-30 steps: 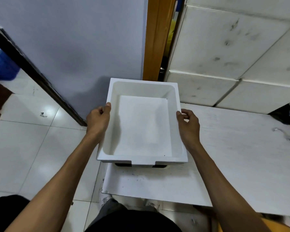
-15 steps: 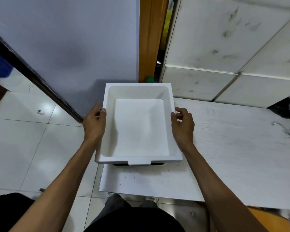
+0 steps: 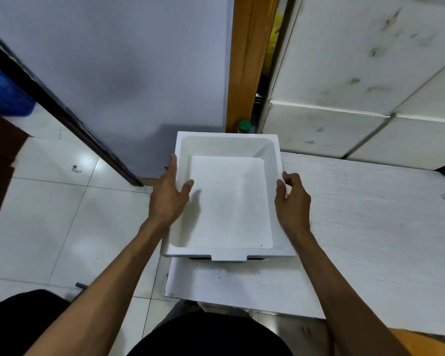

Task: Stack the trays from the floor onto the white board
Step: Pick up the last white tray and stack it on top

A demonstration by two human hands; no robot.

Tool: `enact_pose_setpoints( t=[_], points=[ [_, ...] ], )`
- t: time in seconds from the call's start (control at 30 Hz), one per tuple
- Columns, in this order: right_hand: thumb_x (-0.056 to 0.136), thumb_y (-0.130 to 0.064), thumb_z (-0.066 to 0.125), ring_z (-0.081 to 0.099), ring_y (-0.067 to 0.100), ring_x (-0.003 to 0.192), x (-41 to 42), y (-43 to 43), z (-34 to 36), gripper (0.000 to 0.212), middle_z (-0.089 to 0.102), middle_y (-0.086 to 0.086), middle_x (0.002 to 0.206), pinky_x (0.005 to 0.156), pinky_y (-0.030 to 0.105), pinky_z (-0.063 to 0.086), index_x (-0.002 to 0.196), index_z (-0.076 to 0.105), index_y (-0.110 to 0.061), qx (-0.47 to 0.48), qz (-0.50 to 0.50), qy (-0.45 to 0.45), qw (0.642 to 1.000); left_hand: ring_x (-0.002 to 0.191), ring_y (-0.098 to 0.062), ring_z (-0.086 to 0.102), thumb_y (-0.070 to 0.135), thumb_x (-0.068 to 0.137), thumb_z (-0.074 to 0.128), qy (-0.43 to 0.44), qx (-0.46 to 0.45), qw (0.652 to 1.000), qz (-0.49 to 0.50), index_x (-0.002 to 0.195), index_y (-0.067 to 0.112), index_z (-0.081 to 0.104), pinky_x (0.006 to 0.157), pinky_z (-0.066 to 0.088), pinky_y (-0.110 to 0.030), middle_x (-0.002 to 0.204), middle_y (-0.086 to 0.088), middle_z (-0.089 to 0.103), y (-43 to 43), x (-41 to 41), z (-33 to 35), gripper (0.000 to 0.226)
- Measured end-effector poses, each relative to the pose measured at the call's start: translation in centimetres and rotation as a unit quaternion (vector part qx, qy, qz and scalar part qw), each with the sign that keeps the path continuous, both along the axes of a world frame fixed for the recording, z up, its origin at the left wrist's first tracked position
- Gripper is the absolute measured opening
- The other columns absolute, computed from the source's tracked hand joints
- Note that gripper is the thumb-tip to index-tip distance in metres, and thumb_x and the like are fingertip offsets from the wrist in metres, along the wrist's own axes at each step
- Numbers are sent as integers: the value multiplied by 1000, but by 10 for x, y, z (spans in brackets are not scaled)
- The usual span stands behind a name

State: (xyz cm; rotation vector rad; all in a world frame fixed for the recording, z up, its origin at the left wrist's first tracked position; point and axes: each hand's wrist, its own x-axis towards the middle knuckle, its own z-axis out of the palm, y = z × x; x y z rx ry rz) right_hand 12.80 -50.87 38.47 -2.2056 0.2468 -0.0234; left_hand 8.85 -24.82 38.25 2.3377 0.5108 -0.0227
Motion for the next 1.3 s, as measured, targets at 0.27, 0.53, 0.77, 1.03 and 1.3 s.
enact_pose_setpoints(
  t=[0.27,0.53,0.77,1.03,1.3],
  points=[
    [102,-47,33,60,26,94,-2,1,13,49,62,7,104,77,33,45,134,43,-12,-6,16,154,988,136,-35,43,13,97,54,-10,-48,999,11,158,23,16,111,37,-45,157,-7,36,5,1,4,72],
    [93,-66,35,54,19,98,-27,-9,10,68,59,5,123,77,33,42,127,53,-10,100,-22,265,959,125,-30,53,41,100,50,44,-151,986,60,149,21,31,93,45,-37,141,-4,53,0,-21,16,57],
    [95,-65,30,54,25,120,-29,-2,2,72,56,8,135,93,32,40,138,49,-10,103,-29,244,964,113,-28,54,36,106,33,39,-114,992,50,136,7,43,84,38,-31,132,-15,56,-3,-29,9,43],
    [91,-57,50,60,23,95,-36,-3,5,51,62,7,112,84,37,52,117,50,-12,62,-50,196,977,104,-28,56,28,102,49,19,-38,998,42,128,3,50,79,42,-31,119,-12,56,3,-29,9,37],
    [81,-34,73,57,23,73,-43,-6,15,34,53,-4,71,61,29,43,94,54,-8,-59,-57,113,990,79,-20,62,25,77,82,20,-6,996,85,93,7,60,60,46,-24,83,1,62,10,-41,16,33]
  ],
)
